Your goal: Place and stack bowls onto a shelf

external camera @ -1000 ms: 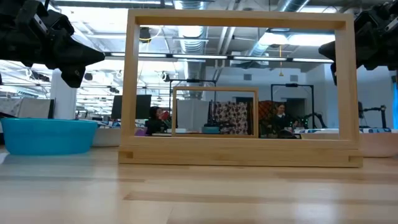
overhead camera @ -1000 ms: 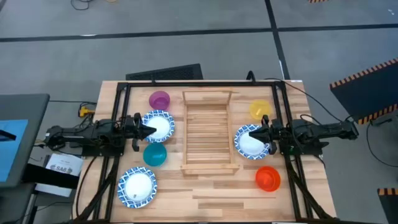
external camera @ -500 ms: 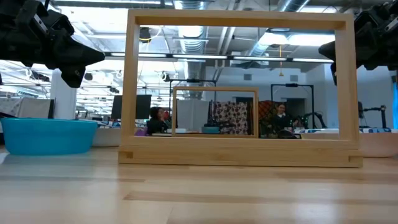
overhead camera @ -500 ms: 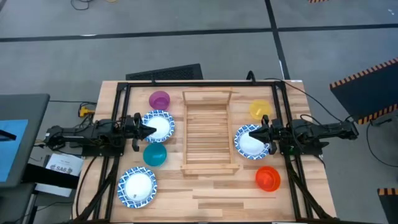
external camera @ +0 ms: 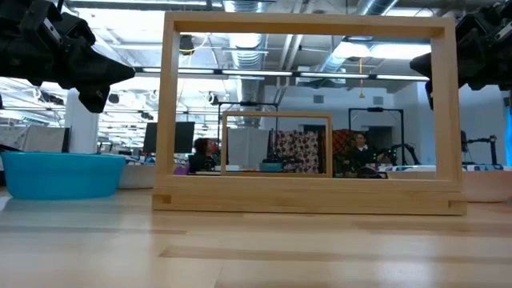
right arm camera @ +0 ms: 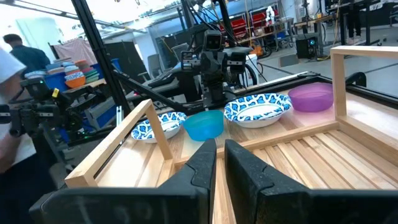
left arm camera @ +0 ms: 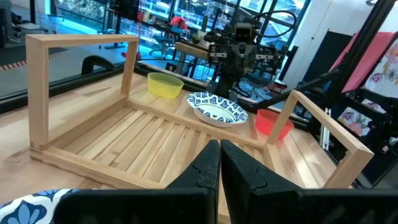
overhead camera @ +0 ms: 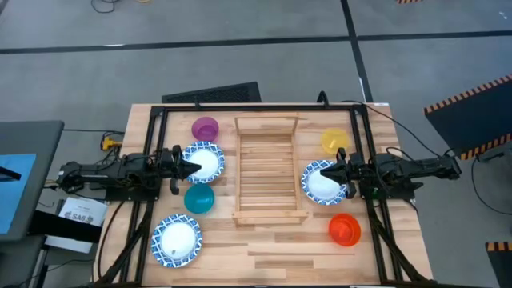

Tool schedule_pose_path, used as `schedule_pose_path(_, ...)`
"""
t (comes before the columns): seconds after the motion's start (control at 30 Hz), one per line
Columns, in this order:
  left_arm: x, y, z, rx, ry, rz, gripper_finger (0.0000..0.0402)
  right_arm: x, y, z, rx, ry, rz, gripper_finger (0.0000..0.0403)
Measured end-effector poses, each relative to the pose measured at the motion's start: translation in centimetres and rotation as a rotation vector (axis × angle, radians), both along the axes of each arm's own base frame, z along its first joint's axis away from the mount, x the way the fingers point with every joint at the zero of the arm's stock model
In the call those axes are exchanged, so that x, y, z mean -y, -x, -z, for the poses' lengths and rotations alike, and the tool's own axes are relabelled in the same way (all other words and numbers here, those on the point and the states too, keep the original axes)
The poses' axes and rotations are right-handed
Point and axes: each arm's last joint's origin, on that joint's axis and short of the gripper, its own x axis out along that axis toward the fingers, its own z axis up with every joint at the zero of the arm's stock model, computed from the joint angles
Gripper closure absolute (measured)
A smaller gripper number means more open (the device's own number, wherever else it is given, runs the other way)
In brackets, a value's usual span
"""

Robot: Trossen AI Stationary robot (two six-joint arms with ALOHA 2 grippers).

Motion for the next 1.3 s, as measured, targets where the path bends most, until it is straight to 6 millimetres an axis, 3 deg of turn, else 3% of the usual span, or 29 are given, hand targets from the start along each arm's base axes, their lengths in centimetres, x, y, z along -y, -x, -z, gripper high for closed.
schedule_pose_path(1.07,0.0,0.0,0.0,0.000,0.000,0.000,0.0401,0.0,0.0,0.0,0.004,0.000,0.000,0.0341)
schedule_pose_path(1.13,0.0,0.0,0.0,0.000,0.000,0.000,0.0401,0.0,0.0,-0.5,0.056,-0.011,0.002,0.0341)
schedule_pose_path(1.3,0.0,0.0,0.0,0.000,0.000,0.000,0.0401,0.1,0.9,-3.7,0.396,-0.167,-0.025,0.0341)
